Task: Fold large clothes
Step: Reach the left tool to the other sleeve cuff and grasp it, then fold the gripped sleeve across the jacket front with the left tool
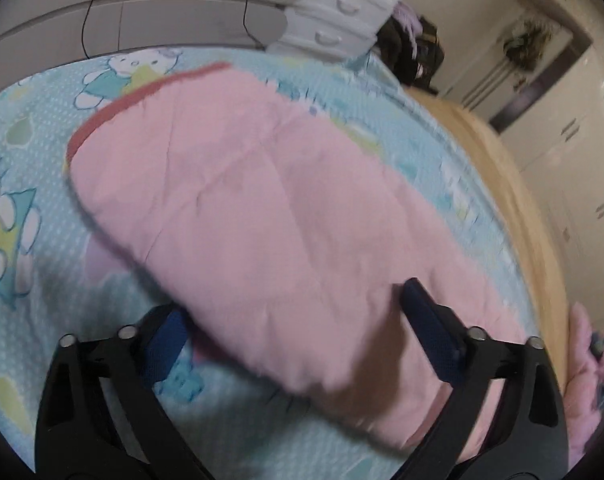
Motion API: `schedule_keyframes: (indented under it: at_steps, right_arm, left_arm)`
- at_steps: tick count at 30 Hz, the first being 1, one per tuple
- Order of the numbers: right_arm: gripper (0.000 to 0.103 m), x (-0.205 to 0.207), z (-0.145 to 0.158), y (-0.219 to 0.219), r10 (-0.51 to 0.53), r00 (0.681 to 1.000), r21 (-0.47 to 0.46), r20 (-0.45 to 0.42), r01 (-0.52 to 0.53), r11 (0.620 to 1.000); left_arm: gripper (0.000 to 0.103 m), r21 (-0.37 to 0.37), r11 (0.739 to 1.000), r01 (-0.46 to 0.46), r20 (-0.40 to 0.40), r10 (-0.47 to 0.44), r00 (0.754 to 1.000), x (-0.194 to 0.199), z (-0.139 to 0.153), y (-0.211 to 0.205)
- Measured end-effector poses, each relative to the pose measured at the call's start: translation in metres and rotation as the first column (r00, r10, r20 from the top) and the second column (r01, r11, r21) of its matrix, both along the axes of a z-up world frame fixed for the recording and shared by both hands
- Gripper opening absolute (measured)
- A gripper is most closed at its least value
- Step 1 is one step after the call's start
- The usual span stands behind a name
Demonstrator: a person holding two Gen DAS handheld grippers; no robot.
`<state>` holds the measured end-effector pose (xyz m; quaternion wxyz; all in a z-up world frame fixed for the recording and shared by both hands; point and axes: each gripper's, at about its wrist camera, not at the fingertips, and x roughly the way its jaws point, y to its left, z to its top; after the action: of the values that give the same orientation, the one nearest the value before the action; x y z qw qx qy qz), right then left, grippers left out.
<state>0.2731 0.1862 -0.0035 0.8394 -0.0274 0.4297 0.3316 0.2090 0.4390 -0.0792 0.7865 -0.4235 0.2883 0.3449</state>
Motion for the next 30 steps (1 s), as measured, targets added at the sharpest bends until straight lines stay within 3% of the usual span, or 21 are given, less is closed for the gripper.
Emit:
schedule_keyframes:
  at_steps: [1,2,4,10,16,25,30]
  right_arm:
    - [0.094,0.000,0.000,-0.004,-0.004,1.000,0.000,0.002,0.004,1.000]
    - [0.094,-0.001,0.001,-0.011,-0.009,1.000,0.000,0.008,0.009,1.000]
    - [0.094,-0.001,0.002,-0.022,-0.025,1.000,0.002,0.015,0.025,1.000]
    - [0.094,-0.002,0.008,-0.065,-0.111,0.994,0.085,-0.012,0.111,0.990]
    - [0.094,-0.013,0.014,-0.118,-0.205,0.978,0.113,-0.033,0.208,0.972]
    - [0.094,-0.034,0.028,-0.209,-0.364,0.930,0.148,-0.044,0.366,0.919]
    - [0.094,-0.042,0.038,-0.252,-0.425,0.904,0.201,-0.051,0.426,0.882]
  left_arm:
    - [0.052,0.011,1.000,-0.004,0.018,0.004,1.000,0.000,0.003,0.000]
    - [0.025,0.038,0.999,0.001,0.037,-0.003,0.999,0.000,0.009,-0.002]
    - [0.019,0.082,0.996,0.020,0.079,-0.027,0.996,-0.001,0.022,-0.008]
    - [0.016,0.202,0.977,0.069,0.206,-0.111,0.972,-0.011,0.080,-0.032]
    - [0.014,0.339,0.932,0.130,0.318,-0.243,0.916,-0.018,0.149,-0.082]
    - [0.013,0.457,0.853,0.252,0.313,-0.419,0.852,0.006,0.212,-0.157]
    - [0.013,0.515,0.805,0.295,0.279,-0.483,0.830,0.014,0.226,-0.196]
